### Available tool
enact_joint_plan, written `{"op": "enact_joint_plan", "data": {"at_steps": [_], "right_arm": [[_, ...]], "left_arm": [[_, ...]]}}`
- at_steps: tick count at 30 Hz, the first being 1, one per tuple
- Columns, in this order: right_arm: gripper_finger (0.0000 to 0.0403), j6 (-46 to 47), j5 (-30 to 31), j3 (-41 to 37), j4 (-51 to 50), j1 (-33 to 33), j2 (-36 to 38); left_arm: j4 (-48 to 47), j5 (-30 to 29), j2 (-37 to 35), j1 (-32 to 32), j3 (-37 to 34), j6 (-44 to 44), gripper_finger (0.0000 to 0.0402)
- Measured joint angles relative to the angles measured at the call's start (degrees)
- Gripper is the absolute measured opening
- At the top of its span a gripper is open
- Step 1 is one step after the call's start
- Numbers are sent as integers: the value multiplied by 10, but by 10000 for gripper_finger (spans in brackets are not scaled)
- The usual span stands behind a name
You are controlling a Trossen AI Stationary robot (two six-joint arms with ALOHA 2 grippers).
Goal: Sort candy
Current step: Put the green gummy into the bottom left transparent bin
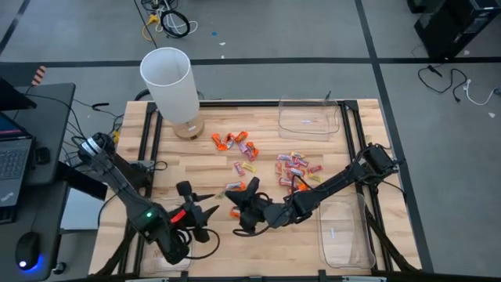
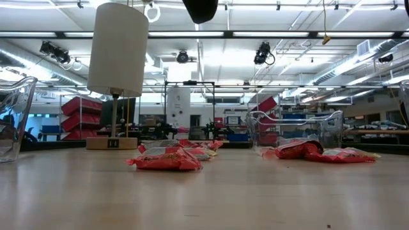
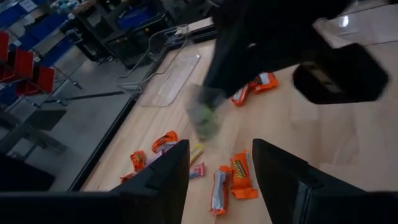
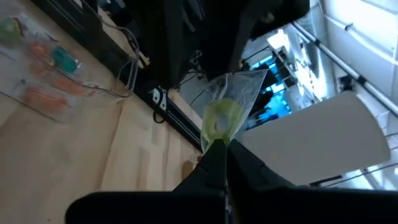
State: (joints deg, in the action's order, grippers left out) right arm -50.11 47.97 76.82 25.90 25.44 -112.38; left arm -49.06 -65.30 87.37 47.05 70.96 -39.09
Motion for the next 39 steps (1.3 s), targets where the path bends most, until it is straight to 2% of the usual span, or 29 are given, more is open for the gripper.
{"op": "enact_joint_plan", "data": {"at_steps": [9,17,39], "right_arm": [[0,-26,0,0,2,4,0],[0,-26,-2,0,1,4,0],[0,-24,-2,0,-3,4,0]], "left_arm": [[3,0,0,-14,0,35,177],[62,17,0,-14,0,89,177],[75,17,0,-14,0,102,156]]}}
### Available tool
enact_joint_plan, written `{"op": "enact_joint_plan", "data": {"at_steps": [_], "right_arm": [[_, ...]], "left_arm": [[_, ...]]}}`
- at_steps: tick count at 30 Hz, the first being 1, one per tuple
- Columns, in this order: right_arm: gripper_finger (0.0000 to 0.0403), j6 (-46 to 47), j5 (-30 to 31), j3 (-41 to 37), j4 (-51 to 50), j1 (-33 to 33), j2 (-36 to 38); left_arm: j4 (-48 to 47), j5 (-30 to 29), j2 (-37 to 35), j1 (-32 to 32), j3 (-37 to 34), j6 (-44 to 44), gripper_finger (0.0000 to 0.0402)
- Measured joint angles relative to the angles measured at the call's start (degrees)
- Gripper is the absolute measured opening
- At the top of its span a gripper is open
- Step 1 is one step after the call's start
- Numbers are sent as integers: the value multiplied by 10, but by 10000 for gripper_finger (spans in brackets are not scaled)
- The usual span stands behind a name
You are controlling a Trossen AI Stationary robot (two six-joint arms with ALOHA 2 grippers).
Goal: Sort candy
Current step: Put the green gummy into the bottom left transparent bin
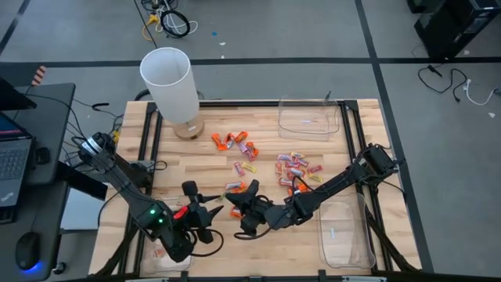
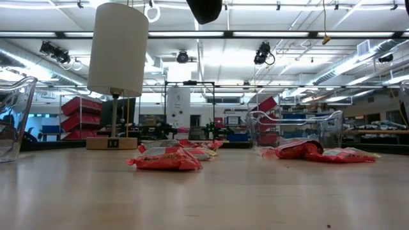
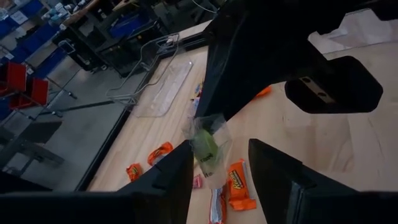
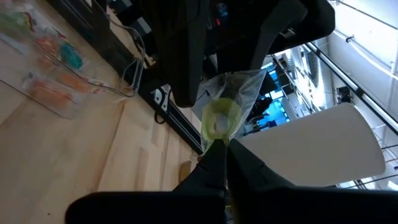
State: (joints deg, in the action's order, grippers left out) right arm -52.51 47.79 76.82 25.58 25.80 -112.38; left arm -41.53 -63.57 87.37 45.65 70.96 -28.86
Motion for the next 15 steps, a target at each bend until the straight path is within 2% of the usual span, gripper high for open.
{"op": "enact_joint_plan", "data": {"at_steps": [4,7,15], "right_arm": [[0,0,0,0,-2,0,0],[0,0,3,0,-16,0,0],[10,27,9,0,-33,3,0]], "left_arm": [[-1,0,0,0,0,4,149],[-6,5,0,0,0,11,129],[-9,27,0,1,0,20,27]]}}
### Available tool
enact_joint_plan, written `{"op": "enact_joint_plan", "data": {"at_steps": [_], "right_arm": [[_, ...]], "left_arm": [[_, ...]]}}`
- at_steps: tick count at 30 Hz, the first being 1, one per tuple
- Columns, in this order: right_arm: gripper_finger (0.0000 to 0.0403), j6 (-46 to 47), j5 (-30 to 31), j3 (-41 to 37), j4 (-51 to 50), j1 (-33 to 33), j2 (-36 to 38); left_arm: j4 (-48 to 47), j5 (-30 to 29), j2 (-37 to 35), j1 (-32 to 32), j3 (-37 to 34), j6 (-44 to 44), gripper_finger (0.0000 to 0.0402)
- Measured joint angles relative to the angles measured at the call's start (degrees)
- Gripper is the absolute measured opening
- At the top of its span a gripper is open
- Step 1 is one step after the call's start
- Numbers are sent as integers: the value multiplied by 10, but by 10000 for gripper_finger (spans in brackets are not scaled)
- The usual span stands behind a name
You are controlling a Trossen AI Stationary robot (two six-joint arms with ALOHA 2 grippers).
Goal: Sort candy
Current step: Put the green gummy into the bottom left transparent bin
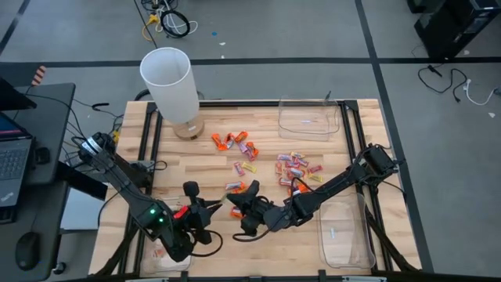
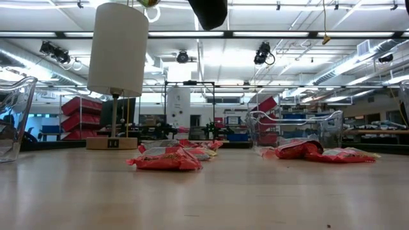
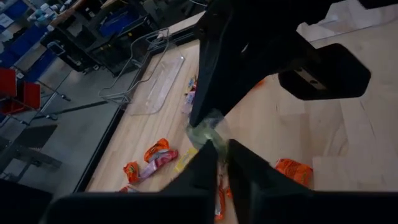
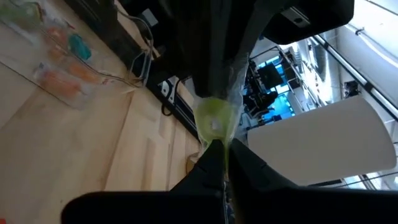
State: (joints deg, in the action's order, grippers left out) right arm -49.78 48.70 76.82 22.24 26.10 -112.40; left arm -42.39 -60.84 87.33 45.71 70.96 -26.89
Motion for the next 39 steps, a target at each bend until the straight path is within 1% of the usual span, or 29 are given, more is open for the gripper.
{"op": "enact_joint_plan", "data": {"at_steps": [2,6,11,18,23,26,29,34,39], "right_arm": [[20,1,4,0,-2,5,0],[43,8,33,0,-2,15,0],[64,26,101,0,0,26,0],[75,38,140,0,0,32,0],[76,56,184,0,0,32,0],[77,58,189,0,0,32,0],[77,59,189,0,-1,32,1],[78,72,188,0,3,28,14],[78,109,175,0,4,20,38]], "left_arm": [[-2,1,0,0,0,-1,8],[-8,2,0,0,0,-3,7],[-11,3,0,0,0,-3,3],[-13,0,0,0,0,-3,1],[-17,10,0,5,1,-2,1],[-41,43,0,16,9,-8,1],[-66,91,0,30,29,-21,0],[-148,150,0,63,88,-88,0],[-248,219,0,102,145,-173,0]]}}
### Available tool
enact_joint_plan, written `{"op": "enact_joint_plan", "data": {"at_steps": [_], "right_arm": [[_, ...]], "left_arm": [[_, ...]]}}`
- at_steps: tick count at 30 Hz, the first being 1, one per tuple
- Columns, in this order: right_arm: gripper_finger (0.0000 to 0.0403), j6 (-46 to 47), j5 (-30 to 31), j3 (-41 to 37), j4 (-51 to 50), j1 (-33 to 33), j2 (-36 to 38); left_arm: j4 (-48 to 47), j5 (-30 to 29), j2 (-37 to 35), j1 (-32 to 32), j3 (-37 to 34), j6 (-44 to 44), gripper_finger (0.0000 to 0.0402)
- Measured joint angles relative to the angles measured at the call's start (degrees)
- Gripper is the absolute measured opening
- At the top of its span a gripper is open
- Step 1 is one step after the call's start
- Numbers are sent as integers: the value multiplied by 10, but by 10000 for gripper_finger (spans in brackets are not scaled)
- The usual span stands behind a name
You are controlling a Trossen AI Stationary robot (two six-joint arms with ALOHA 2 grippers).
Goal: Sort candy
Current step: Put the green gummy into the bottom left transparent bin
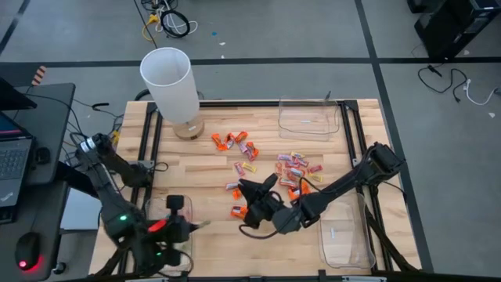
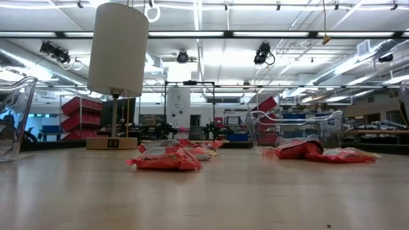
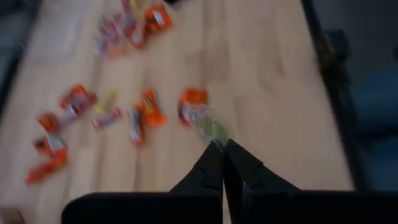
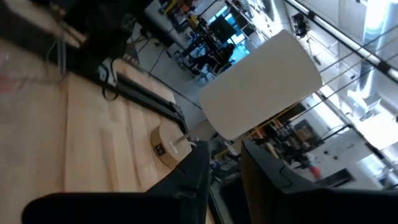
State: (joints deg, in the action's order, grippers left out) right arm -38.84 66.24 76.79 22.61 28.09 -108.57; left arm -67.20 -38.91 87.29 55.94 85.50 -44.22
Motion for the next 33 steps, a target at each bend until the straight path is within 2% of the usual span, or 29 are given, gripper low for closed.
{"op": "enact_joint_plan", "data": {"at_steps": [5,10,15,21,33], "right_arm": [[78,15,-35,0,-1,-5,26],[78,19,-48,0,-1,-5,48],[78,32,-48,0,-4,-7,64],[78,41,-48,0,-14,-12,65],[77,72,-57,0,-36,-25,64]], "left_arm": [[-97,75,0,40,33,-121,0],[-149,169,0,75,34,-231,0],[-154,179,0,103,33,-286,0],[-137,194,0,116,-9,-336,0],[9,280,0,116,-139,-398,0]]}}
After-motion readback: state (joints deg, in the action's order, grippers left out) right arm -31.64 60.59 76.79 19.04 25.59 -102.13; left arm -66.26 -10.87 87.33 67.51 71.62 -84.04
